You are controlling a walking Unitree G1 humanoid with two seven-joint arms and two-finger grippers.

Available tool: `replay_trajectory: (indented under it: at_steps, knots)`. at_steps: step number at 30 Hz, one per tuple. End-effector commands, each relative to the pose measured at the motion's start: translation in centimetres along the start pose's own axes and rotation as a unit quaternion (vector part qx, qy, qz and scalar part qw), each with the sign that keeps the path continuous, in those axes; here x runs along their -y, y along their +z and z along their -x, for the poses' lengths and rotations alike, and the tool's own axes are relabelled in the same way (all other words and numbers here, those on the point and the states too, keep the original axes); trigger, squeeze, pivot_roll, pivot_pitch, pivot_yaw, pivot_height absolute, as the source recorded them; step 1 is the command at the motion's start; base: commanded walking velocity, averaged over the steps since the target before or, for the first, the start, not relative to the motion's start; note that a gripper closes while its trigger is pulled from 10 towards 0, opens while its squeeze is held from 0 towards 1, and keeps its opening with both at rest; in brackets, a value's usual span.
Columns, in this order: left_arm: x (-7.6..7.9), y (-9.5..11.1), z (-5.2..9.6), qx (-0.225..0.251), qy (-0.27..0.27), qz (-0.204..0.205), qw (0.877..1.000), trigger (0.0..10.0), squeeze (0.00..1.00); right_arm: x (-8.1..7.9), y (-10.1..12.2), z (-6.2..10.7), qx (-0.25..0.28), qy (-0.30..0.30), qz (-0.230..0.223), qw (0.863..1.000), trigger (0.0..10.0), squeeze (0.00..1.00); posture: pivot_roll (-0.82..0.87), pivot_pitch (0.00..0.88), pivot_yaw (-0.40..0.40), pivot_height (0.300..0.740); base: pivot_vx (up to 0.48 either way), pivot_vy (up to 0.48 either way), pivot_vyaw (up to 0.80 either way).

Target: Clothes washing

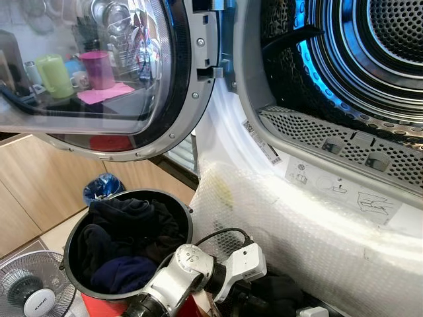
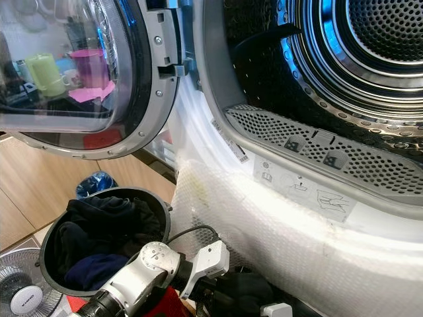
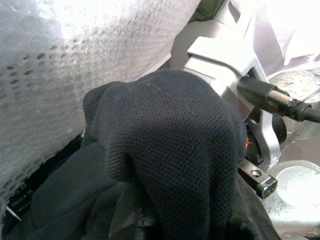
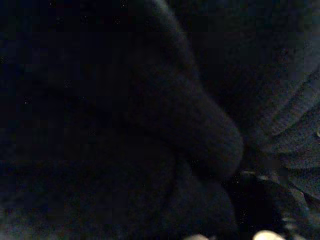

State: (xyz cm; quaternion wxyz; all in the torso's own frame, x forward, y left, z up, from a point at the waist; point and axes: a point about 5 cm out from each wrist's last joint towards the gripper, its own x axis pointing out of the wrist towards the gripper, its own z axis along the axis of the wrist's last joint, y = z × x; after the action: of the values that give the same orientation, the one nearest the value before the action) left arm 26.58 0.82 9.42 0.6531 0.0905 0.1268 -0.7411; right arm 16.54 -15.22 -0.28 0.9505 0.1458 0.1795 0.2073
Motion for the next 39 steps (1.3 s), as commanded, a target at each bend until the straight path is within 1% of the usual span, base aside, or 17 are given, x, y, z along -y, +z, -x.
replay_trajectory:
  at_steps: [1, 2, 5, 6, 7, 9, 14, 18, 19, 20, 23, 24, 25, 27, 31, 34, 39]
  knots:
    - [0.3, -0.2, 0.2, -0.009, -0.005, -0.005, 1.0, 8.4, 0.0, 0.2, 0.6, 0.1, 0.026, -0.006, -0.002, 1.0, 0.0, 0.0, 0.11, 0.0, 0.049, 0.74, 0.0, 0.0, 0.0]
    - [0.3, -0.3, 0.4, -0.013, -0.001, -0.008, 1.0, 10.0, 0.0, 0.0, 0.6, 0.0, 0.028, 0.001, 0.0, 1.0, 0.0, 0.0, 0.11, 0.0, 0.051, 0.74, 0.0, 0.0, 0.0]
    - [0.5, -0.6, 1.0, -0.019, -0.006, 0.001, 1.0, 10.0, 0.0, -0.1, 0.5, 0.0, 0.026, 0.004, -0.004, 1.0, 0.0, 0.0, 0.11, 0.0, 0.054, 0.74, 0.0, 0.0, 0.0]
    - [0.6, -0.7, 1.3, -0.021, -0.011, 0.004, 1.0, 10.0, 0.44, -0.2, 0.4, 0.0, 0.025, 0.003, -0.004, 1.0, 0.0, 0.0, 0.11, 0.0, 0.056, 0.74, 0.0, 0.0, 0.0]
    - [0.8, -0.8, 1.6, -0.024, -0.019, 0.009, 0.999, 10.0, 1.0, -0.2, 0.3, 0.0, 0.025, 0.003, -0.005, 1.0, 0.0, 0.0, 0.11, 0.0, 0.057, 0.74, 0.0, 0.0, 0.0]
    - [1.3, -0.9, 2.5, -0.029, -0.04, 0.015, 0.999, 10.0, 1.0, -0.3, 0.2, -0.1, 0.026, 0.003, -0.009, 1.0, 0.0, 0.0, 0.11, 0.0, 0.059, 0.74, 0.0, 0.0, 0.0]
    - [1.5, -1.0, 5.2, -0.041, -0.035, 0.017, 0.998, 10.0, 1.0, -0.2, 0.2, -0.4, 0.027, 0.004, -0.008, 1.0, 0.0, 0.0, 0.12, 0.0, 0.064, 0.74, 0.0, 0.0, 0.0]
    - [1.4, -0.9, 6.1, -0.043, -0.023, 0.018, 0.999, 10.0, 1.0, -0.1, 0.2, -0.4, 0.025, 0.004, -0.008, 1.0, 0.0, 0.0, 0.12, 0.0, 0.064, 0.74, 0.0, 0.0, 0.0]
    - [1.5, -0.8, 7.3, -0.047, -0.007, 0.018, 0.999, 10.0, 1.0, 0.0, 0.0, -0.4, 0.019, 0.004, -0.005, 1.0, 0.0, 0.0, 0.12, 0.0, 0.064, 0.74, 0.0, 0.0, 0.0]
    - [1.5, -0.8, 7.3, -0.047, -0.007, 0.018, 0.999, 10.0, 1.0, 0.0, 0.0, -0.4, 0.019, 0.004, -0.005, 1.0, 0.0, 0.0, 0.12, 0.0, 0.064, 0.74, 0.0, 0.0, 0.0]
    - [1.7, -0.9, 9.1, -0.06, 0.019, 0.018, 0.998, 10.0, 1.0, 0.2, -0.2, -0.4, 0.016, 0.001, -0.005, 1.0, 0.0, 0.0, 0.13, 0.0, 0.066, 0.74, 0.0, 0.0, 0.0]
    - [1.6, -0.8, 10.3, -0.067, 0.052, 0.017, 0.996, 10.0, 1.0, 0.3, -0.4, -0.3, 0.012, -0.001, -0.004, 1.0, 0.0, 0.0, 0.13, 0.0, 0.066, 0.74, 0.0, 0.0, 0.0]
    - [1.6, -0.8, 10.3, -0.067, 0.052, 0.017, 0.996, 10.0, 1.0, 0.3, -0.4, -0.3, 0.012, -0.001, -0.004, 1.0, 0.0, 0.0, 0.13, 0.0, 0.066, 0.74, 0.0, 0.0, 0.0]
    - [1.5, -0.5, 11.6, -0.063, 0.096, 0.02, 0.993, 10.0, 1.0, 0.5, -0.5, -0.2, 0.01, -0.004, -0.005, 1.0, 0.0, 0.0, 0.14, 0.0, 0.065, 0.74, 0.0, 0.0, 0.0]
    - [1.7, -0.5, 13.0, -0.066, 0.141, 0.02, 0.988, 10.0, 1.0, 0.7, -0.7, -0.1, 0.007, -0.007, -0.005, 1.0, 0.0, 0.0, 0.15, 0.0, 0.065, 0.74, 0.0, 0.0, 0.0]
    - [1.4, -0.7, 14.1, -0.053, 0.208, 0.032, 0.976, 10.0, 1.0, 1.0, -0.7, -0.1, 0.005, -0.015, -0.002, 1.0, 0.0, 0.0, 0.15, 0.0, 0.064, 0.74, 0.0, 0.0, 0.0]
    - [0.1, -2.1, 17.0, -0.036, 0.396, 0.041, 0.917, 10.0, 1.0, 1.2, -0.6, 0.1, 0.005, -0.012, 0.003, 1.0, 0.0, 0.0, 0.17, 0.0, 0.058, 0.74, 0.0, 0.0, 0.0]
